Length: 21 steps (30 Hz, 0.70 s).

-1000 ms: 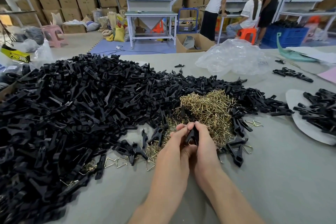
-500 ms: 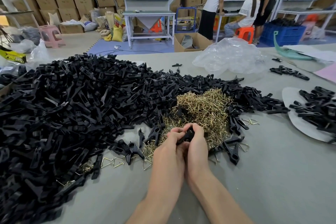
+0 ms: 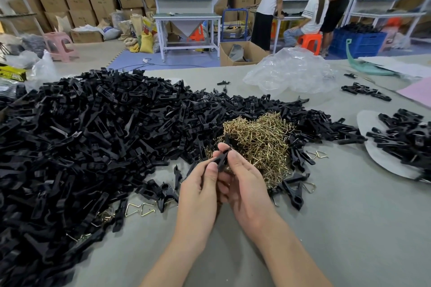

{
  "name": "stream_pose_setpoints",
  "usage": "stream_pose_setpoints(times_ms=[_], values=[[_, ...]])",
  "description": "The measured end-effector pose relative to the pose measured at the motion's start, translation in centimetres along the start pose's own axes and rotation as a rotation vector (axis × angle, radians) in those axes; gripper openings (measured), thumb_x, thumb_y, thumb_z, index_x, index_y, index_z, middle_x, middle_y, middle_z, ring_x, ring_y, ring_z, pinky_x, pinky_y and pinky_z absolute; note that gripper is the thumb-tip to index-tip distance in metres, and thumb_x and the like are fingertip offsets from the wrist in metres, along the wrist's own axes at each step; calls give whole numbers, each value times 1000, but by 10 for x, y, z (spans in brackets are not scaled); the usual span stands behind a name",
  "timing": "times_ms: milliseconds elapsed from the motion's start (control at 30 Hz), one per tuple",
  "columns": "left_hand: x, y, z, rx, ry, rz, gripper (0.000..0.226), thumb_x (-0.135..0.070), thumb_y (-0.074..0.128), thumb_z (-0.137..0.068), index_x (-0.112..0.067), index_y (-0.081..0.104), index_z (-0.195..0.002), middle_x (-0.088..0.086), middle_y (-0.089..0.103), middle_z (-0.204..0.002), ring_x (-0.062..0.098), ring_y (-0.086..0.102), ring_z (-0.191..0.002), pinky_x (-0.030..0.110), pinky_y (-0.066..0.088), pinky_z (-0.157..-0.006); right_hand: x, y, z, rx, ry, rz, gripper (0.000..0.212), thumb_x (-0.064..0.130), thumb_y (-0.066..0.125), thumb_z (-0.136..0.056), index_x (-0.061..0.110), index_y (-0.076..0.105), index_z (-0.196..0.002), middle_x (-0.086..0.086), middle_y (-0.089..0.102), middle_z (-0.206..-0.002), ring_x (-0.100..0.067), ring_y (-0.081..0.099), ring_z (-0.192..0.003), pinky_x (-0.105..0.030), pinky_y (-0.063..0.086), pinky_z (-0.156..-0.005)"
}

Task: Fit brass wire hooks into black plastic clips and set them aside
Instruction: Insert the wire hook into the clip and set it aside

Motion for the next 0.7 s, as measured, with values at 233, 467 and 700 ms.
stream_pose_setpoints(times_ms=[233,467,700], values=[[2,2,2,-13,-29,-32,29,-52,62,-87,-37,63,-113,-4,72,-88,17,67,-75,36,59,-67,8,-13,-5,-82,-110,60,22,26,69,-85,25,78,-105,-13,76,-102,-33,73,-87,-45,61,-73],[-3,-4,2,-49,10,-109,19,-33,65,-92,-34,60,-110,-3,69,-83,29,64,-78,49,56,-75,27,-16,0,-13,-268,502,27,13,58,-102,27,68,-122,-4,73,-115,-23,69,-108,-31,56,-95],[-12,-2,6,-17,220,-418,24,-37,67,-88,-40,54,-108,-21,60,-95,-2,59,-89,6,41,-74,36,-21,11,-71,-371,641,36,13,50,-105,40,62,-126,15,72,-108,9,65,-87,-8,47,-79]])
Point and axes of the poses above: each hand's wrist, its own z-axis away from the middle knuckle, its own y-axis out of the palm, x = y × z, the point moved 6 cm from there along -z, towards the middle knuckle
